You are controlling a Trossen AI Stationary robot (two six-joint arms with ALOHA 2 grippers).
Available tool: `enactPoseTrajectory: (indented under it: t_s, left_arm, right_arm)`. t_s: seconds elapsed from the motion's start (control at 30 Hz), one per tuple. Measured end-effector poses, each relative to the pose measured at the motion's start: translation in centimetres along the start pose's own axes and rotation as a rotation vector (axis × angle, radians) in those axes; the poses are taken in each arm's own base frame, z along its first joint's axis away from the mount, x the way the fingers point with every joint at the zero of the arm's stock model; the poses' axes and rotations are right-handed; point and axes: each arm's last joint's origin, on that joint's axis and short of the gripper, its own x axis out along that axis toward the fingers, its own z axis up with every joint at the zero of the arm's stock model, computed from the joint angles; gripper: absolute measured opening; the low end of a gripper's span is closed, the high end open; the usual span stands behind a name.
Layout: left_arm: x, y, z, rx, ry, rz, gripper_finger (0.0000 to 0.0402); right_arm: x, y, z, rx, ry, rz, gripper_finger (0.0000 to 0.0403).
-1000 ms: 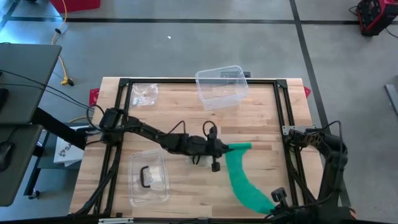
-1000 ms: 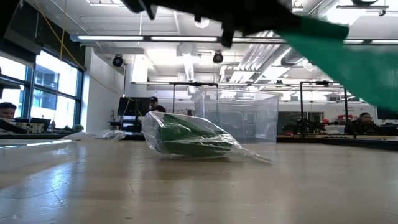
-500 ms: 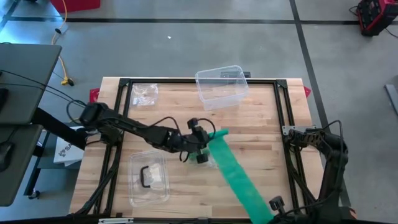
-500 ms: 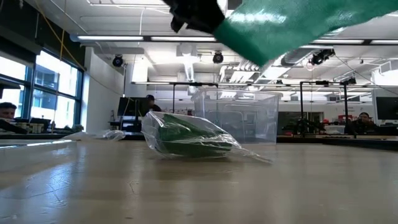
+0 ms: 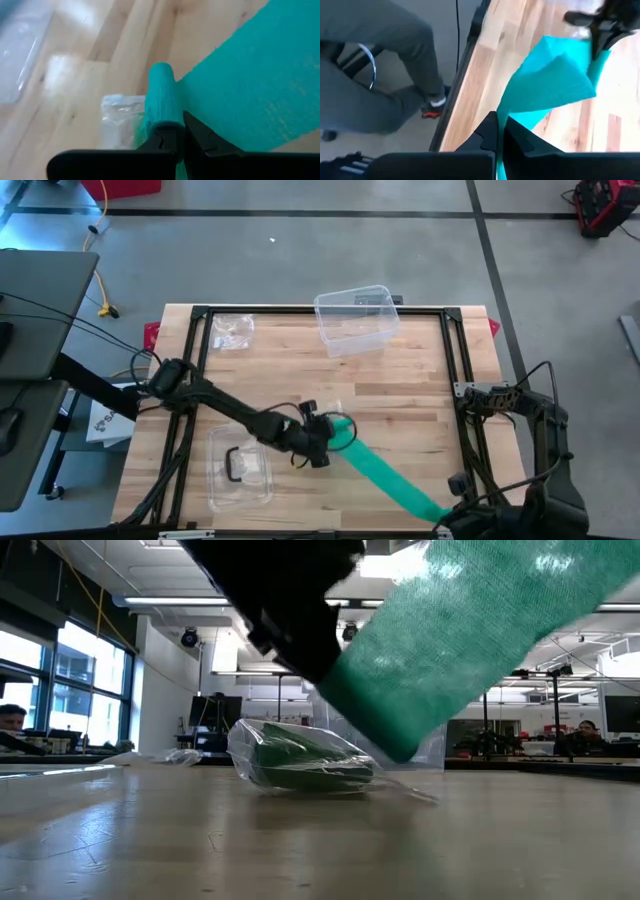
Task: Roll bandage
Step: Roll the blue bandage
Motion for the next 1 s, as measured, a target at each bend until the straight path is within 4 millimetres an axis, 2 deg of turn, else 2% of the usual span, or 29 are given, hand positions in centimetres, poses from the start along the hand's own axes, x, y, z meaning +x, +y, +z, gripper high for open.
enactPoseTrajectory:
  t_s: [0.17, 0.37, 0.5, 0.63, 0.73, 0.87, 1.0]
  left_arm:
    - [-2.5, -1.2, 0.3, 0.003, -0.086, 0.073, 0.0001]
    - [-7.5, 0.0, 1.8, -0.004, -0.143, 0.035, 0.0001]
    - [-10.5, 0.9, 1.6, -0.019, -0.105, 0.012, 0.0001]
    - [-12.3, 1.1, 1.0, -0.047, -0.092, 0.011, 0.0001]
    - [-13.2, 0.4, 0.8, -0.05, -0.106, -0.016, 0.0001]
    - [-14.1, -0.3, -0.1, -0.076, -0.095, -0.012, 0.0001]
    - [-14.7, -1.3, -1.1, -0.139, -0.067, -0.046, 0.0001]
  right_arm:
    - [0.3, -1.0, 0.5, -0.03, -0.011, -0.049, 0.0]
    - [2.0, -2.4, 1.7, -0.095, 0.04, -0.049, 0.0]
    - [2.5, -2.7, 2.5, -0.147, 0.039, 0.013, 0.0]
    - [2.5, -2.7, 2.9, -0.193, 0.025, 0.045, 0.0]
    - [2.0, -3.1, 2.9, -0.207, -0.004, 0.025, 0.0]
    - [0.3, -4.4, 2.9, -0.192, -0.084, -0.029, 0.0]
    - [-1.7, -6.4, 3.0, -0.162, -0.213, -0.169, 0.0]
